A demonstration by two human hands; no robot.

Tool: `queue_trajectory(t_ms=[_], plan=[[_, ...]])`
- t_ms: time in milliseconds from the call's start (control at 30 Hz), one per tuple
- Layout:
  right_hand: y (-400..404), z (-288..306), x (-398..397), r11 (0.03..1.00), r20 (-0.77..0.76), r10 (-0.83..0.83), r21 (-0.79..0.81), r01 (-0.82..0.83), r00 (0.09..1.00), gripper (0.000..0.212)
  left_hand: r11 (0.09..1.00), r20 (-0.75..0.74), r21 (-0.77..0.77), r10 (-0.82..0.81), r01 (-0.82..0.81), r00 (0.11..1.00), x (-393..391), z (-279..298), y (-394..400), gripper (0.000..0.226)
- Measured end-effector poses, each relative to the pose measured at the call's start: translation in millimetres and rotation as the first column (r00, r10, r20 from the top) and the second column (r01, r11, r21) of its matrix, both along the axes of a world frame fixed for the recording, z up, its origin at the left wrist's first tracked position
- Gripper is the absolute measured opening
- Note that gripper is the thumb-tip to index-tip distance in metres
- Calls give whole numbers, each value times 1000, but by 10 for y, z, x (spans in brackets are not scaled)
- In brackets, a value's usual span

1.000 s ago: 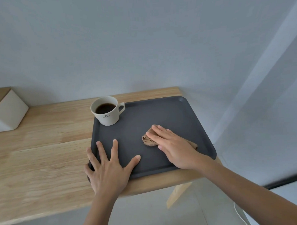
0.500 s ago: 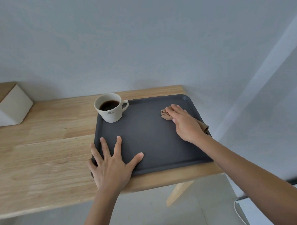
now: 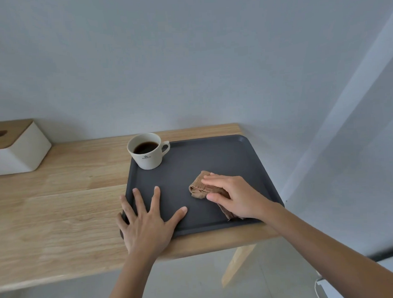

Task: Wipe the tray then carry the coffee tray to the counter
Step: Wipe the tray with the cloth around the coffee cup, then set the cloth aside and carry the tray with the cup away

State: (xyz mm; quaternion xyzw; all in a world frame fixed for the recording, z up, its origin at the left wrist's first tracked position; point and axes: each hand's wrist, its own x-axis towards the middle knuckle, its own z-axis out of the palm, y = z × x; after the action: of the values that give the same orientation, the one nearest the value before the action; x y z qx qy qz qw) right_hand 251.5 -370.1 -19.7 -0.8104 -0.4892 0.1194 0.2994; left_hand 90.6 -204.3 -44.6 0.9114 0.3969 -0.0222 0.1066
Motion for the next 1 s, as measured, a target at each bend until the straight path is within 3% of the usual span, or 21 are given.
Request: queue_trajectory(t_ms=[100, 167, 233, 333, 400, 467, 600, 700, 767, 867, 933, 1000], plan=[[149, -21, -96, 991, 183, -103, -62, 116, 978, 56, 1000, 36, 19, -7, 6, 999, -8, -27, -9, 80], [294, -106, -145, 982, 401, -108, -97, 159, 910, 58, 1000, 77, 3, 0, 0, 997, -6, -35, -8, 70], [398, -179, -163, 980, 546, -129, -60, 192, 828, 46, 1000, 123, -13, 10, -8, 992, -18, -32, 1, 63], [440, -203, -142, 984, 597, -125, -26, 175, 792, 22, 999, 216, -30, 25, -19, 976, -59, -7, 12, 55], [440, -89, -92, 977, 452, -189, -1, 212, 872, 20, 995, 326, -97, 52, -21, 944, -66, 29, 33, 51], [450, 76, -23, 969, 154, -249, 38, 246, 956, 17, 979, 455, -203, 77, 19, 887, -54, 84, 74, 47], [567, 385, -68, 954, -222, -190, 190, 234, 956, 15, 897, 657, -380, 89, 226, 749, -36, 295, 111, 42], [788, 537, -242, 909, -533, -63, 318, 269, 844, 21, 835, 758, -431, 130, 341, 640, -63, 506, 107, 32], [977, 649, -365, 890, -656, 17, 354, 287, 755, 26, 752, 793, -502, 202, 427, 575, -121, 640, 128, 29], [1282, 804, -550, 902, -767, 116, 347, 256, 631, 27, 638, 800, -574, 305, 512, 517, -257, 786, 269, 33], [1482, 887, -673, 919, -823, 156, 323, 224, 546, 28, 619, 812, -572, 336, 538, 478, -348, 807, 428, 35], [1660, 961, -791, 935, -838, 162, 299, 191, 521, 30, 650, 811, -576, 377, 495, 448, -435, 801, 594, 34]])
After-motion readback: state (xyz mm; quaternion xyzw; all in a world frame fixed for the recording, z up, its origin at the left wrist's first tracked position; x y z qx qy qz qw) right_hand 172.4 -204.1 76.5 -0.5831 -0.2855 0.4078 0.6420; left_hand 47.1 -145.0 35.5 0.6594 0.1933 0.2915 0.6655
